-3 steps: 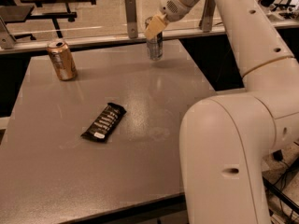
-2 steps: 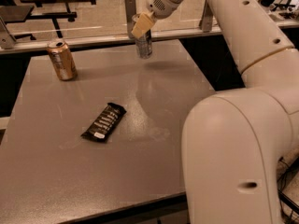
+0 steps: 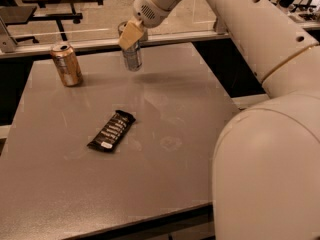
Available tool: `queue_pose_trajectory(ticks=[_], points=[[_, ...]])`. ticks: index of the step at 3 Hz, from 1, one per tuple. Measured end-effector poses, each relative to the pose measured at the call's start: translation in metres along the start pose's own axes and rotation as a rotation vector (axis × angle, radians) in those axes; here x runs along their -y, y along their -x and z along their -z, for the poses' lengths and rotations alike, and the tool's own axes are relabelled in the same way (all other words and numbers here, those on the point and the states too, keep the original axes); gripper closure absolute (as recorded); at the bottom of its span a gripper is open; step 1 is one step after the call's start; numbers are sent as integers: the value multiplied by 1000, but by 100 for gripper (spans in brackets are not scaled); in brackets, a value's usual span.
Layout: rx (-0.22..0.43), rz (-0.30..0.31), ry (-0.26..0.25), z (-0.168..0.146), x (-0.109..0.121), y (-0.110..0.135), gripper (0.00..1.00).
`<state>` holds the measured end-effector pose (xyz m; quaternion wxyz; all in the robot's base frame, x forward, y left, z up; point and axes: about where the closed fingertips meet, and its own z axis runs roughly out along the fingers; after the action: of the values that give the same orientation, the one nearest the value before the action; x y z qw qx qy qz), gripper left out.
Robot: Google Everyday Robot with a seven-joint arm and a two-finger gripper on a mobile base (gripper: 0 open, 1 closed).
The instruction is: Move redbull can near orange can
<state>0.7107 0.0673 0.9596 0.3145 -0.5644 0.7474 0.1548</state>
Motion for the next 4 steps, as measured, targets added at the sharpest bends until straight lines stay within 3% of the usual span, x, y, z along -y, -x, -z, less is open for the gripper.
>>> queue_pose_trajectory(ticks=[2, 3, 4], points=[[79, 131, 189, -42, -62, 52, 100], [96, 177, 240, -57, -74, 74, 100], [82, 187, 271, -75, -75, 80, 100]])
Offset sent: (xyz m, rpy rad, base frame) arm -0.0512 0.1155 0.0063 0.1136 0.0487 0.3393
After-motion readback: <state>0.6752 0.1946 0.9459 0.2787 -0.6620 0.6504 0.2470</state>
